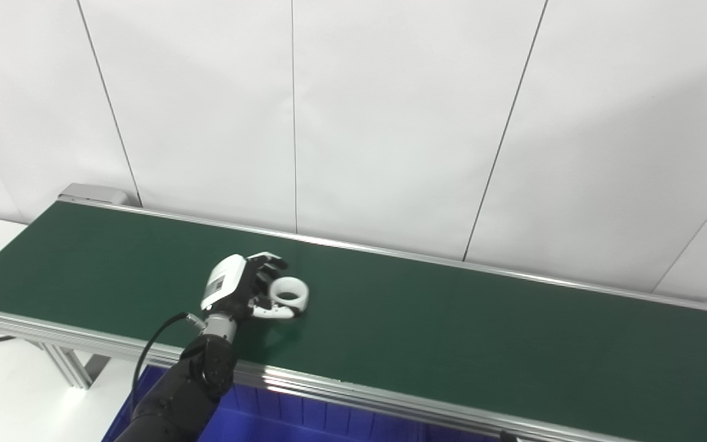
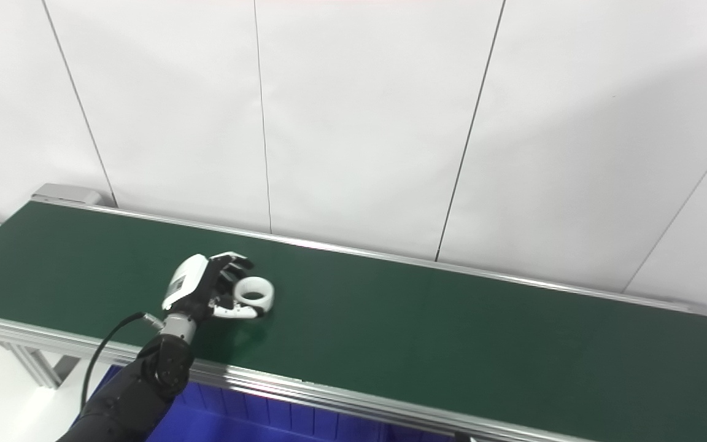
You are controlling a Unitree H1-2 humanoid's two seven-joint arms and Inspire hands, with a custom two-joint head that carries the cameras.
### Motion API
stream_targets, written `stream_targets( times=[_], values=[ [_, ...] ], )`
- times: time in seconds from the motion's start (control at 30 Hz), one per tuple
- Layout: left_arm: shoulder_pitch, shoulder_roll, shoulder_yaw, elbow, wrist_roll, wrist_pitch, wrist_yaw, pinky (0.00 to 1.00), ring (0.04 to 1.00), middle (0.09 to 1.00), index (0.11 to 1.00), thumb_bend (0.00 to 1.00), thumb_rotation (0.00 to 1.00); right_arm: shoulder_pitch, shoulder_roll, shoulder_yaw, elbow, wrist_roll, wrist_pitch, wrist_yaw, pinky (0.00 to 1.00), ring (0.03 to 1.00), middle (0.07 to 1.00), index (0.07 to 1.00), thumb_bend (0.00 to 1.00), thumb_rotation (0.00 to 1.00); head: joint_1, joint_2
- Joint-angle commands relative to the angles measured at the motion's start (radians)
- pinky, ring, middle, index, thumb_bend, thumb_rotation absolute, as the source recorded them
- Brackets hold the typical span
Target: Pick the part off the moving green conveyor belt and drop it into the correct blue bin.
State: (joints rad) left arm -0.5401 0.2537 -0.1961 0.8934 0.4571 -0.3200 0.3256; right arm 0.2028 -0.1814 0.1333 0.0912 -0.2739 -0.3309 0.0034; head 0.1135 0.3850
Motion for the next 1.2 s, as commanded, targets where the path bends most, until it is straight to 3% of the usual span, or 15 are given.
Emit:
stream_targets(
  times=[0.0, 0.13, 0.23, 0.3, 0.37, 0.4, 0.53, 0.57, 0.63, 0.77, 0.97, 1.03, 1.17],
  values=[
    [-0.051, 0.021, -0.008, -0.035, -0.019, -0.034, -0.055, 0.42, 0.408, 0.512, 0.563, 0.49, 0.0, -0.002, 0.004, -0.007, -0.041, 0.009, -0.06, -0.015, 0.75, 0.843, 0.886, 0.909, 0.79, 0.27, 0.0, 0.001],
    [-0.053, 0.029, -0.023, -0.053, -0.036, -0.037, -0.146, 0.33, 0.365, 0.481, 0.529, 0.49, 0.0, -0.003, 0.01, -0.01, -0.037, 0.016, -0.074, -0.021, 0.75, 0.84, 0.883, 0.909, 0.79, 0.27, 0.0, 0.003],
    [-0.048, 0.032, -0.033, -0.084, -0.029, 0.025, -0.201, 0.29, 0.352, 0.461, 0.529, 0.49, 0.0, -0.004, 0.015, -0.012, -0.037, 0.022, -0.069, -0.019, 0.76, 0.846, 0.888, 0.914, 0.79, 0.28, -0.004, -0.001],
    [-0.039, 0.035, -0.038, -0.112, -0.016, 0.058, -0.212, 0.32, 0.368, 0.469, 0.526, 0.49, 0.0, -0.003, 0.019, -0.013, -0.04, 0.024, -0.066, -0.019, 0.75, 0.845, 0.89, 0.915, 0.78, 0.26, -0.006, -0.001],
    [-0.032, 0.038, -0.041, -0.124, -0.002, 0.056, -0.193, 0.32, 0.368, 0.467, 0.528, 0.49, 0.0, -0.003, 0.021, -0.014, -0.04, 0.026, -0.069, -0.019, 0.75, 0.844, 0.889, 0.915, 0.78, 0.26, -0.006, -0.001],
    [-0.029, 0.039, -0.04, -0.125, 0.003, 0.04, -0.175, 0.27, 0.35, 0.451, 0.529, 0.49, 0.0, -0.004, 0.022, -0.014, -0.04, 0.025, -0.067, -0.018, 0.75, 0.845, 0.889, 0.915, 0.78, 0.26, -0.009, 0.001],
    [0.003, 0.043, -0.018, -0.18, 0.002, -0.013, -0.123, 0.21, 0.401, 0.488, 0.491, 0.5, 0.0, -0.002, 0.023, -0.015, -0.05, 0.005, -0.051, -0.02, 0.75, 0.849, 0.891, 0.917, 0.79, 0.3, -0.017, 0.007],
    [0.017, 0.045, -0.011, -0.208, 0.001, -0.02, -0.115, 0.18, 0.282, 0.478, 0.489, 0.51, 0.0, -0.002, 0.023, -0.015, -0.05, 0.006, -0.051, -0.019, 0.75, 0.85, 0.892, 0.916, 0.79, 0.31, -0.018, 0.008],
    [0.055, 0.048, 0.006, -0.285, 0.001, -0.041, -0.097, 0.15, 0.192, 0.473, 0.487, 0.52, 0.0, -0.003, 0.023, -0.016, -0.049, 0.012, -0.051, -0.016, 0.75, 0.853, 0.894, 0.916, 0.8, 0.32, -0.021, 0.011],
    [0.125, 0.042, 0.038, -0.414, 0.001, -0.057, -0.078, 0.13, 0.17, 0.472, 0.487, 0.52, 0.0, -0.002, 0.025, -0.018, -0.053, 0.016, -0.05, -0.014, 0.75, 0.849, 0.893, 0.91, 0.8, 0.31, -0.026, 0.017],
    [0.23, 0.031, 0.067, -0.597, 0.025, -0.074, -0.058, 0.18, 0.243, 0.472, 0.488, 0.52, 0.0, 0.002, 0.026, -0.018, -0.067, 0.004, -0.042, -0.015, 0.75, 0.841, 0.887, 0.905, 0.8, 0.31, -0.039, 0.036],
    [0.265, 0.028, 0.073, -0.653, 0.03, -0.077, -0.061, 0.3, 0.36, 0.451, 0.51, 0.51, 0.0, 0.004, 0.024, -0.019, -0.071, 0.007, -0.043, -0.013, 0.76, 0.848, 0.89, 0.908, 0.8, 0.33, -0.045, 0.044],
    [0.329, 0.025, 0.075, -0.739, 0.044, -0.079, -0.072, 0.38, 0.418, 0.491, 0.501, 0.5, 0.0, 0.01, 0.027, -0.02, -0.084, 0.009, -0.039, -0.013, 0.76, 0.851, 0.892, 0.909, 0.81, 0.36, -0.065, 0.076]
  ],
)
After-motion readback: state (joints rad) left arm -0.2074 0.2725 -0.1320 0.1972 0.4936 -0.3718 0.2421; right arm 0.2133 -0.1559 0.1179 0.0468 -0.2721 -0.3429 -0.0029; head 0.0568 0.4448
